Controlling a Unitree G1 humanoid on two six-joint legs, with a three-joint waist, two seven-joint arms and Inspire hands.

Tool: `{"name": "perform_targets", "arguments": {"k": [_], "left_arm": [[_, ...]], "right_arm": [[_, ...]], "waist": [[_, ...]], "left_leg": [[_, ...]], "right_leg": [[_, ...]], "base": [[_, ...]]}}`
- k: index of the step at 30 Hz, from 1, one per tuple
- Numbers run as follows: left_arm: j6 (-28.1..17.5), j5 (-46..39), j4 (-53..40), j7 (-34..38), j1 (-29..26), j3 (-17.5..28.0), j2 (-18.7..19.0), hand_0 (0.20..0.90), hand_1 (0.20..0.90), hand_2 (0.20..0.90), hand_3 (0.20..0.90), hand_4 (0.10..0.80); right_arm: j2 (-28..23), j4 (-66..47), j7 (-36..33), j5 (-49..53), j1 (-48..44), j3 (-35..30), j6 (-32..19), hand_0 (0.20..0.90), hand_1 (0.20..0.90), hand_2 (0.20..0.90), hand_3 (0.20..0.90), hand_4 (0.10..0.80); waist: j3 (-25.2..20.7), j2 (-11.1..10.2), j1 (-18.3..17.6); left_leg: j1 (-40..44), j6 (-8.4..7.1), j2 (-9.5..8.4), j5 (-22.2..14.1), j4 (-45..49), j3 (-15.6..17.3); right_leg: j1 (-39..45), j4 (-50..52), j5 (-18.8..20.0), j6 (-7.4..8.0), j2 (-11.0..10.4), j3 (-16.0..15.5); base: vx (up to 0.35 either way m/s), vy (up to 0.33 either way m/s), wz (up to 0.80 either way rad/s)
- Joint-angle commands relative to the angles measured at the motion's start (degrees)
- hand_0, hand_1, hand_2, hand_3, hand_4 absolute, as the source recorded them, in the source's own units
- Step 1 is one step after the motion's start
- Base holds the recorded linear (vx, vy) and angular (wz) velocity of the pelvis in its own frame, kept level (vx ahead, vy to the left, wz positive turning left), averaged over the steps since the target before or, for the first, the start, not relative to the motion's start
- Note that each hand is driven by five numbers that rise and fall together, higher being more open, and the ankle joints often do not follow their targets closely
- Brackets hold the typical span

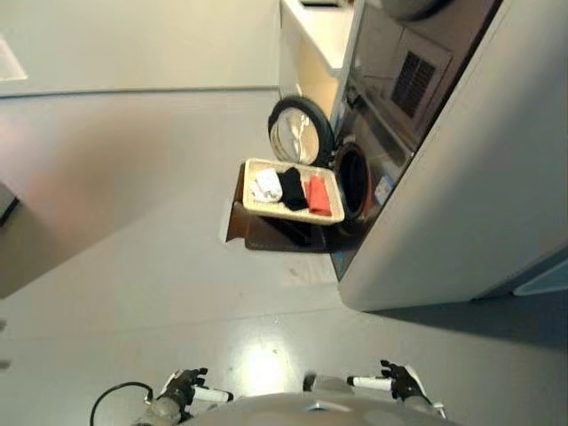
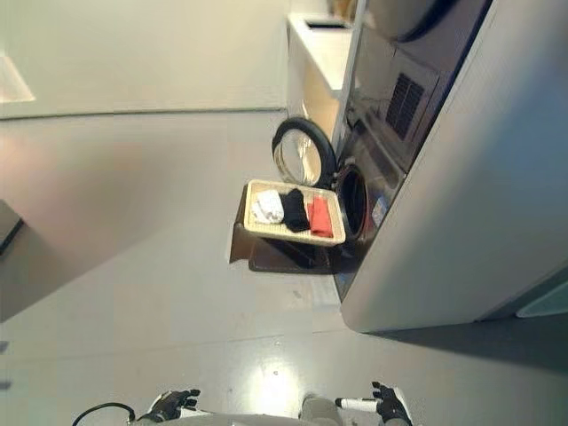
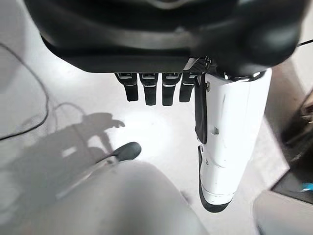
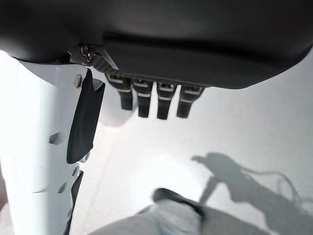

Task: Pick up the clothes and place them into the washing machine

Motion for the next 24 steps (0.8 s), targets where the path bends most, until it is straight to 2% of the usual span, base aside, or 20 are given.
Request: {"name": "perform_targets", "arguments": {"k": [1, 3, 4, 6, 9, 10, 11, 12, 13, 14, 15, 16, 17, 18, 19, 20, 21, 22, 23, 24], "left_arm": [[-2.68, -1.35, -1.49, 1.19, -1.02, 0.64, 0.81, 0.900, 0.900, 0.900, 0.900, 0.800], [-2.63, -1.58, -1.68, 1.10, -0.48, 0.38, 0.21, 0.900, 0.900, 0.900, 0.900, 0.800], [-2.83, -1.59, -1.70, 1.11, -0.29, -0.01, -0.16, 0.900, 0.900, 0.900, 0.900, 0.800], [-3.14, -2.08, -2.06, 1.31, -0.13, -0.66, -0.96, 0.900, 0.900, 0.900, 0.900, 0.800], [-3.27, -3.08, -2.77, 1.16, -0.18, -1.29, -1.74, 0.900, 0.900, 0.900, 0.900, 0.800], [-3.14, -3.10, -3.14, 1.17, -0.65, -1.64, -1.70, 0.900, 0.900, 0.900, 0.900, 0.800], [-3.12, -3.93, -4.15, 1.54, -2.06, -1.77, -1.22, 0.900, 0.900, 0.900, 0.900, 0.800], [-3.36, -4.51, -4.53, 1.88, -2.53, -1.53, -0.94, 0.900, 0.900, 0.900, 0.900, 0.800], [-3.36, -4.52, -4.53, 1.88, -2.59, -1.54, -0.94, 0.900, 0.900, 0.900, 0.900, 0.800], [-3.72, -5.12, -4.88, 2.55, -2.67, -1.16, -0.58, 0.900, 0.900, 0.900, 0.900, 0.800], [-3.95, -5.14, -5.07, 2.83, -2.56, -1.22, -0.53, 0.900, 0.900, 0.900, 0.900, 0.800], [-3.94, -5.14, -5.07, 2.83, -2.57, -1.23, -0.49, 0.900, 0.900, 0.900, 0.900, 0.800], [-4.21, -5.38, -4.49, 3.28, -2.18, -1.04, -0.39, 0.900, 0.900, 0.900, 0.900, 0.800], [-4.31, -5.51, -4.28, 3.47, -1.86, -0.89, -0.43, 0.900, 0.900, 0.900, 0.900, 0.800], [-4.33, -5.51, -4.27, 3.48, -1.81, -0.91, -0.48, 0.900, 0.900, 0.900, 0.900, 0.800], [-4.34, -5.61, -4.04, 3.80, -1.59, -0.66, -0.54, 0.900, 0.900, 0.900, 0.900, 0.800], [-4.30, -5.56, -3.70, 3.97, -1.50, -0.50, -0.60, 0.900, 0.900, 0.900, 0.900, 0.800], [-4.18, -5.41, -3.07, 4.04, -1.42, -0.40, -0.61, 0.900, 0.900, 0.900, 0.900, 0.800], [-4.04, -5.24, -2.44, 4.05, -1.26, -0.32, -0.78, 0.900, 0.900, 0.900, 0.900, 0.800], [-3.79, -5.13, -2.13, 3.97, -1.00, -0.33, -0.91, 0.900, 0.900, 0.900, 0.900, 0.800]], "right_arm": [[-0.69, 1.22, -1.86, -1.32, 3.24, 1.10, 1.17, 0.900, 0.900, 0.900, 0.900, 0.800], [-0.56, 0.73, -1.69, -1.56, 4.33, 0.85, 1.11, 0.900, 0.900, 0.900, 0.900, 0.800], [-0.53, 0.57, -1.58, -1.46, 4.79, 0.74, 0.93, 0.900, 0.900, 0.900, 0.900, 0.800], [-0.67, 0.54, -1.44, -1.01, 5.22, 0.62, 0.57, 0.900, 0.900, 0.900, 0.900, 0.800], [-1.20, -0.19, -1.35, -0.65, 5.14, 1.00, -0.02, 0.900, 0.900, 0.900, 0.900, 0.800], [-1.63, -0.81, -1.44, -0.40, 4.70, 1.23, -0.16, 0.900, 0.900, 0.900, 0.900, 0.800], [-2.32, -2.25, -1.80, 0.14, 3.51, 2.23, -0.35, 0.900, 0.900, 0.900, 0.900, 0.800], [-2.41, -2.66, -2.16, 0.42, 2.95, 2.77, -0.44, 0.900, 0.900, 0.900, 0.900, 0.800], [-2.40, -2.65, -2.17, 0.42, 2.90, 2.74, -0.44, 0.900, 0.900, 0.900, 0.900, 0.800], [-2.40, -3.42, -2.68, 0.55, 1.67, 3.79, -0.60, 0.900, 0.900, 0.900, 0.900, 0.800], [-2.27, -3.62, -2.95, 0.96, 1.17, 4.33, -0.75, 0.900, 0.900, 0.900, 0.900, 0.800], [-2.23, -3.61, -2.95, 0.96, 1.15, 4.32, -0.76, 0.900, 0.900, 0.900, 0.900, 0.800], [-1.77, -3.88, -3.14, 1.70, 0.54, 5.11, -1.26, 0.900, 0.900, 0.900, 0.900, 0.800], [-1.55, -3.70, -3.26, 1.93, 0.55, 5.25, -1.48, 0.900, 0.900, 0.900, 0.900, 0.800], [-1.58, -3.68, -3.27, 1.94, 0.60, 5.27, -1.51, 0.900, 0.900, 0.900, 0.900, 0.800], [-1.52, -3.48, -3.44, 2.14, 0.44, 5.50, -1.66, 0.900, 0.900, 0.900, 0.900, 0.800], [-1.54, -3.21, -3.62, 1.93, 0.32, 5.86, -1.77, 0.900, 0.900, 0.900, 0.900, 0.800], [-1.45, -2.88, -3.66, 1.81, 0.30, 6.12, -1.70, 0.900, 0.900, 0.900, 0.900, 0.800], [-1.54, -2.33, -3.86, 1.76, 0.45, 6.18, -1.63, 0.900, 0.900, 0.900, 0.900, 0.800], [-1.73, -1.67, -3.85, 1.74, 0.65, 6.22, -1.42, 0.900, 0.900, 0.900, 0.900, 0.800]], "waist": [[-2.60, 0.10, -2.26], [-3.63, 0.10, -3.48], [-4.37, 0.28, -4.18], [-5.36, 0.90, -4.59], [-5.99, 2.59, -4.36], [-5.78, 1.69, -4.31], [-4.09, -0.19, -2.80], [-3.32, -2.21, -1.78], [-3.12, -1.85, -1.67], [-2.66, -4.15, -0.15], [-2.03, -4.11, 1.58], [-2.17, -4.32, 1.58], [-1.77, -5.36, 3.01], [-1.61, -5.13, 3.46], [-1.43, -5.12, 3.64], [-0.96, -4.26, 4.29], [-0.70, -3.34, 4.99], [-1.07, -2.35, 5.51], [-1.05, -1.90, 6.03], [-1.21, -1.85, 6.36]], "left_leg": [[16.21, -4.75, -3.38, -12.41, 1.78, -1.00], [18.62, -5.08, -2.57, -12.89, 1.39, -2.74], [18.72, -5.12, -1.97, -12.83, 2.20, -3.78], [18.25, -5.92, -0.67, -11.19, 5.26, -4.19], [13.71, -8.88, 0.77, -0.34, 17.95, -3.84], [9.14, -9.83, 0.02, 4.07, 26.59, -3.38], [2.39, -10.00, -1.08, 6.85, 40.66, -1.74], [-1.13, -9.52, -3.53, 6.24, 45.09, -1.26], [-1.41, -9.49, -3.17, 5.68, 45.97, -1.18], [-6.21, -7.70, -2.51, 4.60, 48.78, 2.16], [-10.06, -6.93, -0.90, 2.28, 48.24, 3.93], [-10.17, -6.90, -1.09, 2.51, 48.04, 3.99], [-15.70, -6.14, 1.56, 1.67, 41.02, 6.70], [-17.34, -6.45, 3.22, 2.22, 35.09, 7.67], [-16.81, -6.43, 3.25, 1.98, 34.93, 7.87], [-17.08, -6.94, 4.64, 2.69, 26.21, 7.96], [-16.24, -8.11, 5.45, 5.71, 14.75, 7.20], [-17.04, -8.95, 6.68, 7.42, 8.23, 6.17], [-18.37, -9.91, 7.21, 9.12, 1.66, 6.68], [-18.07, -10.43, 7.18, 10.21, -0.58, 6.48]], "right_leg": [[-7.63, -9.58, 13.73, 1.56, -0.77, -1.09], [-7.92, -7.85, 14.69, 0.86, 0.42, 1.04], [-7.87, -7.51, 15.26, 0.42, 1.68, 3.50], [-7.20, -6.26, 15.26, -0.15, 3.86, 5.61], [-5.14, -3.51, 12.20, -3.08, 7.32, 4.98], [-3.08, -3.65, 10.87, -4.21, 6.94, 5.17], [1.05, -3.00, 8.35, -6.04, 6.68, 5.99], [2.75, -3.11, 7.61, -6.52, 5.35, 6.79], [2.70, -2.94, 7.55, -6.51, 5.74, 6.73], [5.49, -2.90, 6.22, -7.28, 4.90, 7.83], [7.40, -2.99, 5.36, -7.37, 5.55, 8.51], [7.23, -3.01, 5.43, -7.33, 5.35, 8.57], [10.04, -4.11, 4.25, -6.87, 4.92, 9.56], [11.14, -4.85, 3.49, -6.39, 5.15, 10.02], [11.56, -4.97, 3.38, -6.38, 5.14, 10.19], [13.38, -6.08, 2.24, -5.66, 5.72, 10.87], [15.23, -7.36, 1.15, -4.83, 6.09, 11.62], [16.32, -8.12, 0.00, -4.19, 6.53, 12.20], [18.34, -8.79, -1.39, -3.86, 6.27, 12.78], [20.10, -8.84, -2.64, -3.39, 5.35, 13.28]], "base": [[0.389, -0.099, 0.13], [0.408, -0.130, 0.58], [0.416, -0.168, 1.26], [0.405, -0.188, 0.83], [0.354, -0.179, 0.05], [0.475, -0.309, -0.09], [0.435, -0.316, -0.10], [0.326, -0.238, -0.04], [0.320, -0.204, -0.24], [0.359, -0.145, -0.34], [0.364, -0.156, -0.21], [0.369, -0.019, -0.20], [0.360, 0.033, -0.20], [0.376, 0.038, -0.19], [0.285, 0.113, -0.11], [0.310, 0.155, -0.03], [0.465, 0.228, 0.06], [0.479, 0.218, 0.07], [0.487, 0.200, -0.05], [0.459, 0.193, -0.17]]}}
